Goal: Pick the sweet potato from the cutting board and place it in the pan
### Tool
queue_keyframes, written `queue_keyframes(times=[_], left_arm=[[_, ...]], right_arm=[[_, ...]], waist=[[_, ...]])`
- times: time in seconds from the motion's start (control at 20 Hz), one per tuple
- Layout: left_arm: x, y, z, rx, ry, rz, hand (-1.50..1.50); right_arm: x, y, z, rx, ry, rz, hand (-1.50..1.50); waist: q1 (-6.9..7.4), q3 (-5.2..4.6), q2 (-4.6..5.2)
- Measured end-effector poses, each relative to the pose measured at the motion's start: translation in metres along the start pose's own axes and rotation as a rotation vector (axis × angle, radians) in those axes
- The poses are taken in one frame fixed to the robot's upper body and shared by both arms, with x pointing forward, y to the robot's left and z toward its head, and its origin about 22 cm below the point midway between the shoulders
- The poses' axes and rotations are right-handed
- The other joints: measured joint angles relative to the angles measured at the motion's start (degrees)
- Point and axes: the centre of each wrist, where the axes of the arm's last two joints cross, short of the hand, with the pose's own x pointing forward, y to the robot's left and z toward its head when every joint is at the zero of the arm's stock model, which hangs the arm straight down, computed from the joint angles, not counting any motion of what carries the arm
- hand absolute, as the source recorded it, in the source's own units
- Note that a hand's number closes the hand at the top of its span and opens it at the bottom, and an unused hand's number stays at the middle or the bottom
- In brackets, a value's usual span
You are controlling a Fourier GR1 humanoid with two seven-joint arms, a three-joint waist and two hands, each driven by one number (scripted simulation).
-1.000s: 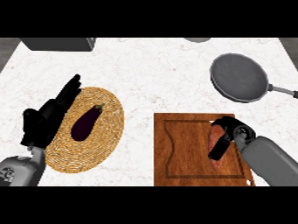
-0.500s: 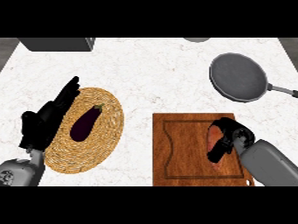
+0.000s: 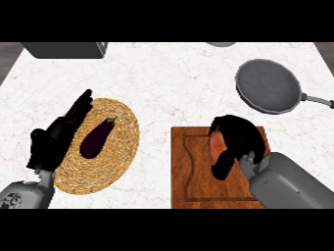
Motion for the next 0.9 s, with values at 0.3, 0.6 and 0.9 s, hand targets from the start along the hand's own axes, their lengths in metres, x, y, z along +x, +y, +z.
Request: queue_keyframes(times=[0.3,0.6,0.9], left_arm=[[0.002,0.005,-0.002,0.011,0.011,0.002,0.0],[0.007,0.006,-0.005,0.006,0.005,0.004,0.0],[0.009,0.004,-0.001,0.006,-0.006,-0.002,0.0]], right_arm=[[0.044,0.0,0.044,-0.418,-0.246,0.066,1.5],[0.053,0.007,0.07,-0.654,-0.328,0.019,1.5],[0.037,0.008,0.062,-0.759,-0.282,-0.11,1.5]], waist=[[-0.69,0.06,-0.22],[-0.74,0.1,0.29],[-0.33,0.15,0.63]])
